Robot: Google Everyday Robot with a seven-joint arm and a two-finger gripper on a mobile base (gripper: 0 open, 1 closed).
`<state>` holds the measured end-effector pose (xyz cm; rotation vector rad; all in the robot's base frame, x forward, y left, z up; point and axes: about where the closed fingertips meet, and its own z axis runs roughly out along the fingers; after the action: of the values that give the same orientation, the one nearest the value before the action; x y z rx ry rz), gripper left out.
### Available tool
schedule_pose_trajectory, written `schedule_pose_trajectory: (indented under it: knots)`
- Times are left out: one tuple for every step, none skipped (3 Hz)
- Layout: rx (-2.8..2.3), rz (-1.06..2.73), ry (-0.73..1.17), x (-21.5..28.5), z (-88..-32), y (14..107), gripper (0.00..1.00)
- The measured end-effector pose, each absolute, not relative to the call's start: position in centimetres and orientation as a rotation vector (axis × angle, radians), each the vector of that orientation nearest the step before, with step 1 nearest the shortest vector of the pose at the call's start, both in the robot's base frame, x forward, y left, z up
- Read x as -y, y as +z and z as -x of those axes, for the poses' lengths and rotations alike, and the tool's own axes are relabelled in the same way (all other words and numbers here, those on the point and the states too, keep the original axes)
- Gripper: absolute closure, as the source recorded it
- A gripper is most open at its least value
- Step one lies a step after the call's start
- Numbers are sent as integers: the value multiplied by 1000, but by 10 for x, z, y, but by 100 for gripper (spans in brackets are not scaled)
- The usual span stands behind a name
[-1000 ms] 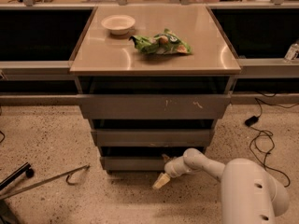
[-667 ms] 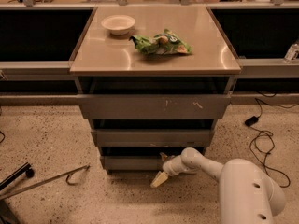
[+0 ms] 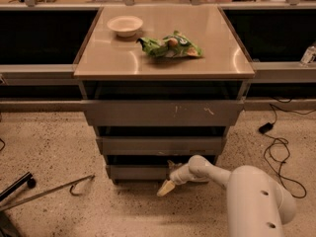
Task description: Open bottom drawer
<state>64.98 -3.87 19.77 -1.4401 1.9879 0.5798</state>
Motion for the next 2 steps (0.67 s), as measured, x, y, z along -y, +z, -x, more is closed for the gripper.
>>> schedule_pose_trajectory:
  knots:
    - [-2058, 1435, 629, 35, -648, 181, 0]
    - [-2073, 1446, 652, 35, -646, 182, 0]
